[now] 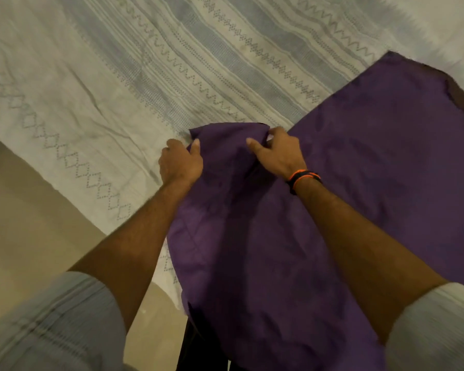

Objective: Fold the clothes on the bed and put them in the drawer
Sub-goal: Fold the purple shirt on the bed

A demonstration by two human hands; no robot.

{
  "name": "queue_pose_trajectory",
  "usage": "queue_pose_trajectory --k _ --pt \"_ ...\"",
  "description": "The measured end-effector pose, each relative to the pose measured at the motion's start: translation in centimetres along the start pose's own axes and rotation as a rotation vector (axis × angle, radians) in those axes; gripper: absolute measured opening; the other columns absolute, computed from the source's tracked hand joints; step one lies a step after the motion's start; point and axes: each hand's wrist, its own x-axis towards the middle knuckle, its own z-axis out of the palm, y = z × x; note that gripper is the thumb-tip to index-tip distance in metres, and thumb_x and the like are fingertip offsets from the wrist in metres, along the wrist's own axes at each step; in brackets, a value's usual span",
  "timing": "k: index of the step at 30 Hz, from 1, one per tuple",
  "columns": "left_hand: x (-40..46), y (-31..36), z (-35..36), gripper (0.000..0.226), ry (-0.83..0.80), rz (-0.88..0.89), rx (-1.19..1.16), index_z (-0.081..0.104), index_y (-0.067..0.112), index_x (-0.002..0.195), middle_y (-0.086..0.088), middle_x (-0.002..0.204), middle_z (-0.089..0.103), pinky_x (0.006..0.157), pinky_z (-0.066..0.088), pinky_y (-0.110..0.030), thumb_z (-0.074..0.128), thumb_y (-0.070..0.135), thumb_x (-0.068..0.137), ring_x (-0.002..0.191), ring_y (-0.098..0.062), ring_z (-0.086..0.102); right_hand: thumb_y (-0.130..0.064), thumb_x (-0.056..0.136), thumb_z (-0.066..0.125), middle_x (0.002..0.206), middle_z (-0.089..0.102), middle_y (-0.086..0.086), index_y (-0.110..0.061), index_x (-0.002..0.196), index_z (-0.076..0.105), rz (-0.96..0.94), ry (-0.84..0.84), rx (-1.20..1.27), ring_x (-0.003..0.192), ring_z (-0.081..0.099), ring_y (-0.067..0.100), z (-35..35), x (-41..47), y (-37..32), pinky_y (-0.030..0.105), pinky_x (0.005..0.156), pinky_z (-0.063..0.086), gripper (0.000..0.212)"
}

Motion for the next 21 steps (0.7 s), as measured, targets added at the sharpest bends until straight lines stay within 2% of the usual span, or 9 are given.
queue_pose_trajectory --k 2,5,8,10,12,14,16,18,21 --pt "1.5 0.1 -0.3 0.067 -0.079 -0.138 -0.107 0.060 -0.002 0.119 -0.017 0.124 0.063 0.092 0.044 -0.033 0.041 0.059 0.096 0.114 -0.034 0.057 -0.065 0.084 0.062 0.118 0.066 0.015 -0.002 0.116 0.059 0.136 0.023 0.081 0.115 0.058 0.032 0.3 1.5 -0.8 0.036 0.096 0.046 0.070" --pt "3.4 0.7 -0.5 0.077 -0.125 -0.246 -0.249 0.059 0.000 0.124 -0.010 0.125 0.062 0.096 0.045 -0.028 0.049 0.067 0.088 0.116 -0.030 0.057 -0.068 0.080 0.064 0.084 0.073 0.007 -0.012 0.074 0.069 0.244 0.021 0.226 0.094 0.068 0.024 0.4 3.4 -1.6 0.033 0.091 0.052 0.056" --pt "4.4 1.1 -1.1 0.095 -0.243 -0.314 -0.454 0.063 0.009 0.121 -0.005 0.116 0.068 0.094 0.054 -0.035 0.067 0.076 0.054 0.104 -0.024 0.065 -0.053 0.078 0.075 0.065 0.068 0.005 -0.015 0.058 0.060 0.246 -0.029 0.381 0.072 0.070 0.024 0.2 4.1 -2.6 0.042 0.082 0.059 0.045" --pt "5.1 1.2 -1.0 0.079 -0.258 -0.313 -0.504 0.068 0.010 0.108 -0.002 0.103 0.072 0.088 0.057 -0.035 0.077 0.066 0.054 0.095 -0.020 0.068 -0.038 0.078 0.080 0.072 0.066 0.007 -0.017 0.062 0.057 0.251 -0.054 0.447 0.070 0.068 0.026 0.1 4.5 -3.2 0.049 0.077 0.060 0.035" --pt "5.5 1.6 -1.0 0.049 -0.251 -0.288 -0.586 0.071 0.009 0.100 -0.004 0.097 0.073 0.085 0.059 -0.036 0.083 0.044 0.069 0.092 -0.021 0.070 -0.019 0.075 0.080 0.088 0.071 0.006 -0.016 0.080 0.064 0.236 -0.045 0.532 0.081 0.070 0.024 0.2 4.6 -3.9 0.045 0.078 0.061 0.018" --pt "6.1 1.9 -1.3 0.016 -0.189 -0.241 -0.753 0.073 0.013 0.091 -0.006 0.094 0.074 0.085 0.059 -0.040 0.079 0.017 0.076 0.092 -0.023 0.070 0.003 0.077 0.069 0.091 0.071 0.004 -0.013 0.098 0.065 0.175 -0.046 0.754 0.080 0.070 0.015 0.1 4.7 -4.1 0.033 0.070 0.059 0.026" --pt "7.1 1.9 -2.1 0.016 -0.082 -0.241 -0.957 0.071 0.017 0.081 -0.006 0.090 0.073 0.083 0.059 -0.038 0.070 0.002 0.076 0.085 -0.020 0.068 0.013 0.081 0.058 0.088 0.070 0.001 -0.015 0.103 0.062 0.139 -0.063 0.899 0.071 0.067 0.006 0.1 4.6 -4.5 0.023 0.060 0.054 0.035" --pt "7.4 1.9 -2.6 0.019 -0.061 -0.222 -1.018 0.071 0.018 0.084 -0.004 0.089 0.073 0.075 0.059 -0.032 0.067 0.001 0.079 0.081 -0.016 0.068 0.007 0.085 0.061 0.086 0.069 0.001 -0.014 0.110 0.062 0.147 -0.045 0.877 0.064 0.065 0.002 0.1 4.9 -4.1 0.021 0.056 0.052 0.032" --pt "7.6 1.3 -2.6 0.008 -0.180 -0.173 -0.871 0.071 0.017 0.088 0.000 0.086 0.074 0.063 0.057 -0.024 0.073 0.011 0.084 0.072 -0.008 0.070 -0.025 0.082 0.079 0.091 0.070 0.005 -0.013 0.109 0.062 0.212 -0.014 0.624 0.069 0.067 0.008 1.4 6.1 -3.9 0.029 0.061 0.057 0.034"
